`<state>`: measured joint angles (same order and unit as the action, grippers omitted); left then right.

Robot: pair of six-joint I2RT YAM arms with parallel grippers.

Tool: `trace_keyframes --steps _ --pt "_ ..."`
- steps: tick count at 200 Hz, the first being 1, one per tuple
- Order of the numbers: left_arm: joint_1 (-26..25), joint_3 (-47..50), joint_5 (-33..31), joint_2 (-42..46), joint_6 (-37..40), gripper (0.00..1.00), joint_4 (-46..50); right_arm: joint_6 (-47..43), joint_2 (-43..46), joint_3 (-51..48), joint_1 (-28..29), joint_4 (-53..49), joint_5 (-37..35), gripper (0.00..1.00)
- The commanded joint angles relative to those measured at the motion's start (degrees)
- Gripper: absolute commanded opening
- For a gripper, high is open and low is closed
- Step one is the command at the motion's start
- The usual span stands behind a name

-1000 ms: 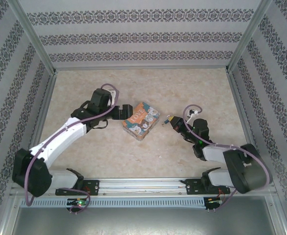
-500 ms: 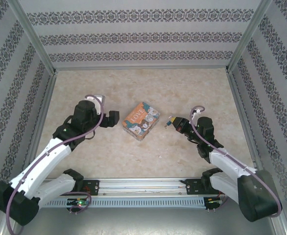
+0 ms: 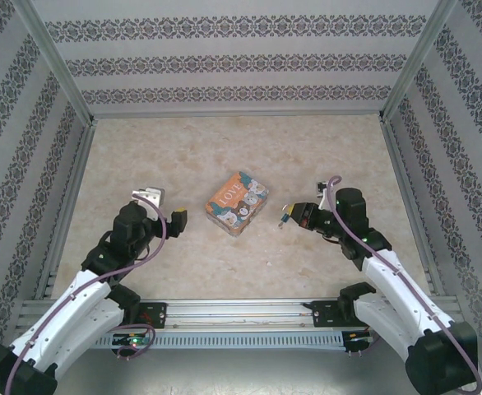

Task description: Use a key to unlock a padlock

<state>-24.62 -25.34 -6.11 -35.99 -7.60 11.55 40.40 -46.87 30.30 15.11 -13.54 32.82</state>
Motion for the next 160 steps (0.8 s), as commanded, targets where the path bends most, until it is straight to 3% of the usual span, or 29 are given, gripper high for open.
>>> trace_keyframes --steps 1,52,160 --pt "0.6 1.3 -0.6 0.7 2.8 0.99 -5.1 -3.9 0.0 3.2 0.0 -10.9 2.9 0.0" --pt "0.5 1.0 0.2 0.2 3.9 0.99 -4.3 -6.3 -3.8 4.1 1.1 -18.3 2.4 0.0" --pt "0.5 2.3 2.6 1.0 5.8 0.99 -5.5 -7.1 -16.3 -0.9 6.9 -8.6 -0.1 0.0"
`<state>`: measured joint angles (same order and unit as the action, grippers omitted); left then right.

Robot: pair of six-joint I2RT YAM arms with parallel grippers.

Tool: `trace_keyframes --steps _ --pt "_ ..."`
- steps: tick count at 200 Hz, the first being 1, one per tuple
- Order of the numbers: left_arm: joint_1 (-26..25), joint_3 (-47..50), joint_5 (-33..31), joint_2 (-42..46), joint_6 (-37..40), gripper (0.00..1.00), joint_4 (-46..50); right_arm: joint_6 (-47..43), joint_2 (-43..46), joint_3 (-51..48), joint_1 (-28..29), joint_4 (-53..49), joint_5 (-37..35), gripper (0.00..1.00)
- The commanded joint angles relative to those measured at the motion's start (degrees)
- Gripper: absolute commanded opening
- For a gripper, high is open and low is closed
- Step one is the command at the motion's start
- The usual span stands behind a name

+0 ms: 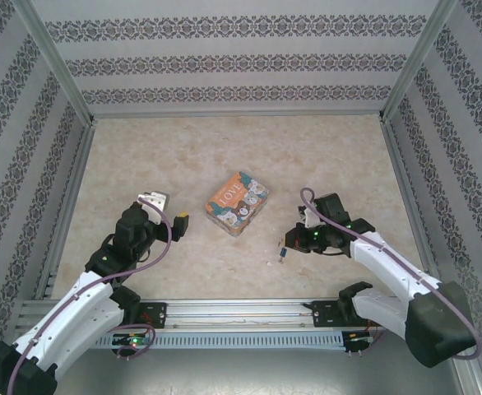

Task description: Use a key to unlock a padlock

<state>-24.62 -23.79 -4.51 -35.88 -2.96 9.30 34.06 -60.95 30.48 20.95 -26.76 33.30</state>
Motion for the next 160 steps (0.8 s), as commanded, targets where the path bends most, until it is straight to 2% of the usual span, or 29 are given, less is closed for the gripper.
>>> trace_keyframes --steps 1,72,123,160 --pt "0.5 0.8 0.9 0.9 1.2 0.99 -3.3 -0.7 -2.3 -1.1 1.0 4.8 -0.6 0.0" --pt "0.5 1.0 0.5 0.9 1.3 0.99 -3.1 -0.5 -11.9 0.0 2.4 11.5 -0.2 0.0" --pt "0.6 1.3 0.4 0.9 1.1 0.99 -3.4 -0.5 -14.6 -0.1 2.5 13.2 -0.8 0.0" --pt "0.5 1.3 0.3 0.9 1.3 0.99 -3.5 -0.1 -14.4 0.1 2.4 13.3 -1.9 0.06"
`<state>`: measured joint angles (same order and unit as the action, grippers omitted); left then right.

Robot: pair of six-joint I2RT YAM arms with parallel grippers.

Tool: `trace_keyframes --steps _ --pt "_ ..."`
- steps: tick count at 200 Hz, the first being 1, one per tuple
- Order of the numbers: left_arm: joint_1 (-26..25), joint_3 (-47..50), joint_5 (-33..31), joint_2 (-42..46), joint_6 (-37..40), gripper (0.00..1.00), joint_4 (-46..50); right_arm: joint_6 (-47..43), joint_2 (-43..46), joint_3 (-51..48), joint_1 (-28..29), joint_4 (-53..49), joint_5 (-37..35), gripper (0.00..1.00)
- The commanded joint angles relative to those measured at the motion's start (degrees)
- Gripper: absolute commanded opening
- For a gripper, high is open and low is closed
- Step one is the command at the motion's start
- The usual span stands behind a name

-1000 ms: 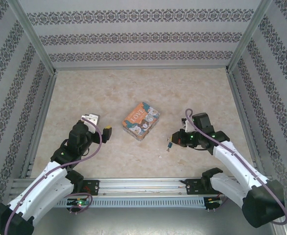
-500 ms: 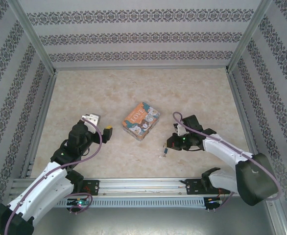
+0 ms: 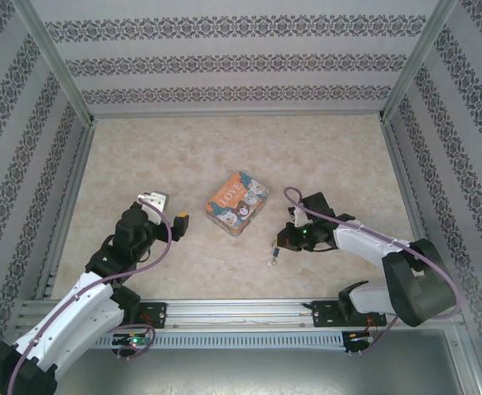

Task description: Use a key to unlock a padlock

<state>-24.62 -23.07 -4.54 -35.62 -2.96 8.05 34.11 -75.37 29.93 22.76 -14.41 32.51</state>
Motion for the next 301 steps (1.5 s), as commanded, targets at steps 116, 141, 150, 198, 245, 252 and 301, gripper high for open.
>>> trace_keyframes --steps 116,141,150,198,245,252,301 --pt "0.5 1.3 -0.7 0.5 1.1 0.99 -3.3 -0.4 5.3 1.7 -1.3 -2.9 -5.8 0.3" --pt "0.6 1.3 -0.8 0.5 1.0 0.99 -3.4 -1.0 7.8 2.4 -2.3 -4.6 -6.9 0.37" --pt "0.6 1.4 -1.1 0.4 0.9 0.99 -3.4 -1.4 8.7 2.6 -2.8 -5.3 -7.4 0.4" --pt "0.6 1.8 -3.0 0.4 0.3 0.99 -3.1 -3.9 14.5 3.3 -5.6 -8.8 -10.5 0.5" --pt "0.5 1.8 -3.7 0.5 0.1 0.99 -2.7 -6.8 20.6 4.0 -8.8 -10.7 -13.2 0.69" --pt "0.6 1.8 -3.8 0.5 0.1 0.99 -2.7 -7.5 21.4 4.2 -9.3 -11.1 -13.6 0.72" --pt "0.6 1.8 -4.4 0.5 -0.2 0.99 -2.0 -12.2 26.6 3.6 -12.0 -10.7 -18.7 0.94"
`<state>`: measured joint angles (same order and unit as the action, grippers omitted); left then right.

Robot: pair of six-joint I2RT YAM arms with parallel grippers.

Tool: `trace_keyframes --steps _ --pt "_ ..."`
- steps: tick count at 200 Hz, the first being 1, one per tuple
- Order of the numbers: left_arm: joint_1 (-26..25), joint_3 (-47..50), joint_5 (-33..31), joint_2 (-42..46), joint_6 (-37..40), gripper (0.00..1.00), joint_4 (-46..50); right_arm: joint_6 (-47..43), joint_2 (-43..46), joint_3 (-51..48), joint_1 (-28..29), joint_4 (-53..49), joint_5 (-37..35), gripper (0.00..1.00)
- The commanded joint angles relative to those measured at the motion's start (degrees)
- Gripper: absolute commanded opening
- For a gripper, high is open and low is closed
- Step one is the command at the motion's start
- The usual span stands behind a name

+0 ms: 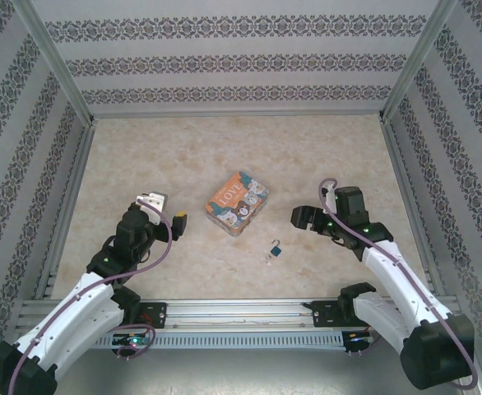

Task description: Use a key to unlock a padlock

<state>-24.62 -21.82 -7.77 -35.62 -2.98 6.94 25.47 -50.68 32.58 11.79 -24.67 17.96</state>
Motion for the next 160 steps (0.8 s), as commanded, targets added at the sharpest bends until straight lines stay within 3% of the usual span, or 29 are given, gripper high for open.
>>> trace_keyframes --steps 1,52,89,130,160 --pt "0.6 0.6 -1.1 0.5 -0.1 0.99 -0.9 -3.7 2.0 1.0 -1.0 -0.4 -4.3 0.95" --pt "0.5 0.9 -1.9 0.5 0.0 0.99 -1.6 -10.8 3.1 3.1 -2.1 2.3 -11.5 0.99" --pt "0.6 1.0 -2.0 0.5 0.0 0.99 -1.8 -20.3 4.4 1.0 -2.2 9.9 -17.1 0.98" --pt "0.5 1.0 -2.3 0.5 0.2 0.99 -1.8 -22.9 5.9 -8.8 -2.5 29.4 -27.0 0.98" --pt "0.5 0.7 -2.0 0.5 0.2 0.99 -1.2 -23.1 1.9 -14.3 -4.7 42.3 -29.2 0.98"
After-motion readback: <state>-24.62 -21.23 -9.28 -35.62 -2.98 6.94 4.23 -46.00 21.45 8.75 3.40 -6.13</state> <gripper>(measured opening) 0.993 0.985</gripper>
